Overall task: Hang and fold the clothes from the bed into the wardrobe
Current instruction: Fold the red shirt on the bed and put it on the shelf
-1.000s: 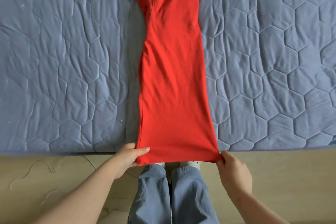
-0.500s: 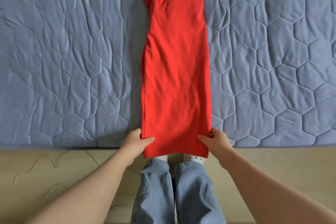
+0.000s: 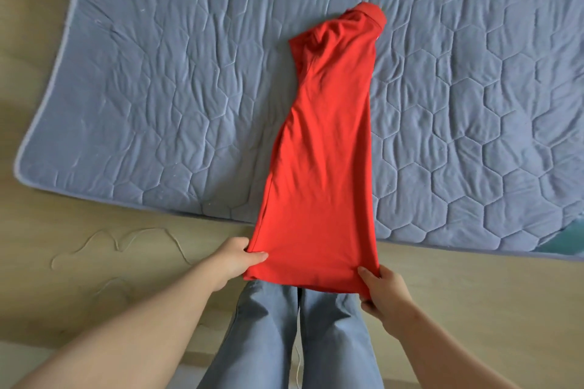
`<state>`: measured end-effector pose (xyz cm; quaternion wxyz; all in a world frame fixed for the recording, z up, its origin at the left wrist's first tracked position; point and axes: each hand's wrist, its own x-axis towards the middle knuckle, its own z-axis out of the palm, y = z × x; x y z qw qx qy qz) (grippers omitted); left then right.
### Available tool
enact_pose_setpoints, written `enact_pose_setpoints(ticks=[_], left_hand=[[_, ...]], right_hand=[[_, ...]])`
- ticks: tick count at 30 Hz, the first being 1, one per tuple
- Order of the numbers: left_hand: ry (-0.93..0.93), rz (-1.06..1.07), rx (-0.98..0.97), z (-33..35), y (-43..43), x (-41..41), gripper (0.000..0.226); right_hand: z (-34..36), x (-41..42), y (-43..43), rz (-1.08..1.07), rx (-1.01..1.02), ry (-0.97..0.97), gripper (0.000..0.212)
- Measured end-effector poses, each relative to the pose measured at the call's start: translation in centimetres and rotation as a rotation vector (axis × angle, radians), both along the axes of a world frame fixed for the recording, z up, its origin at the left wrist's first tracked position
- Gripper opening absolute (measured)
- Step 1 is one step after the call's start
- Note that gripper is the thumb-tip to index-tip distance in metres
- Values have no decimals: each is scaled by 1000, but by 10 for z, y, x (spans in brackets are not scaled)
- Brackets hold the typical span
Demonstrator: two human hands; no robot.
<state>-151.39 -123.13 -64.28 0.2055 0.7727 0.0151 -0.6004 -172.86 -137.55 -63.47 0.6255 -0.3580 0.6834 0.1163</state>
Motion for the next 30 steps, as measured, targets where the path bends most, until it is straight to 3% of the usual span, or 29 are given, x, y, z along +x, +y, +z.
enact_pose_setpoints(ticks=[4, 10, 14, 16, 19, 22, 26, 30], left_hand=[[24, 19, 3, 34, 25, -27, 4], [94, 126, 73, 79, 75, -69, 23], [75, 401, -22, 93, 71, -67, 42], [71, 545, -93, 99, 50, -58, 42], [58, 642, -205, 105, 2, -38, 33], [104, 720, -267, 103, -58, -16, 22], [121, 843, -324, 95, -140, 28, 23], [120, 830, -468, 90, -206, 76, 17]], right_hand=[[36, -26, 25, -19, 50, 8, 18], [78, -65, 75, -47, 162, 52, 19], [94, -57, 72, -145, 192, -7, 21], [100, -46, 59, -255, 180, -48, 22], [102, -22, 28, -555, 206, -159, 20], [92, 10, -10, -705, 197, -232, 22], [79, 69, -79, -731, 103, -287, 25], [72, 122, -147, -646, -36, -349, 23]])
